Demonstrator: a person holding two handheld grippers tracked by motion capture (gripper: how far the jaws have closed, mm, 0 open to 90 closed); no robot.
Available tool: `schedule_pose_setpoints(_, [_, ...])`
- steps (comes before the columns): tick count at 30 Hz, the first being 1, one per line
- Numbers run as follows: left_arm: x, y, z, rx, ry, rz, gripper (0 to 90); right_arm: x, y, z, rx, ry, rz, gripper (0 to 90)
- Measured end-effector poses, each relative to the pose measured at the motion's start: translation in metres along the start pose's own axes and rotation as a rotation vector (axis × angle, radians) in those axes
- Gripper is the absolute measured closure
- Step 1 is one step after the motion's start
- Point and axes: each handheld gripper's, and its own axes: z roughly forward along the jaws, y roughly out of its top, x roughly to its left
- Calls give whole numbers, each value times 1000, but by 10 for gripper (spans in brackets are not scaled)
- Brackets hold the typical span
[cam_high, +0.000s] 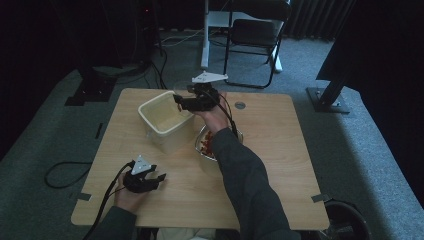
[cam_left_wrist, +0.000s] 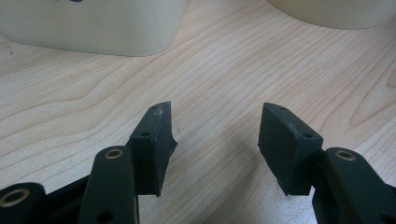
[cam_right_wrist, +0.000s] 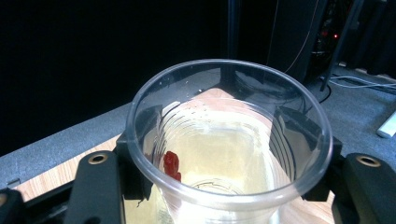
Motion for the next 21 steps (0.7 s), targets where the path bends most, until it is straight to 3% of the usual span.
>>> schedule_pose_setpoints(7, [0, 0, 0, 1, -1, 2, 455, 7, 7, 12, 26, -18, -12, 348])
schedule_pose_setpoints(10, [0, 0, 0, 1, -1, 5, 454, 5, 8, 18, 38, -40, 23, 301])
schedule_pose_setpoints(16, [0, 0, 0, -1, -2, 2, 454, 0, 6, 31, 70, -15, 64, 186])
schedule_pose_setpoints(17, [0, 0, 0, -1, -2, 3, 454, 1, 5, 32, 75, -26, 60, 168])
schedule_pose_setpoints(21, [0, 0, 0, -1, -1, 3, 454, 2, 4, 34, 89, -1, 53, 138])
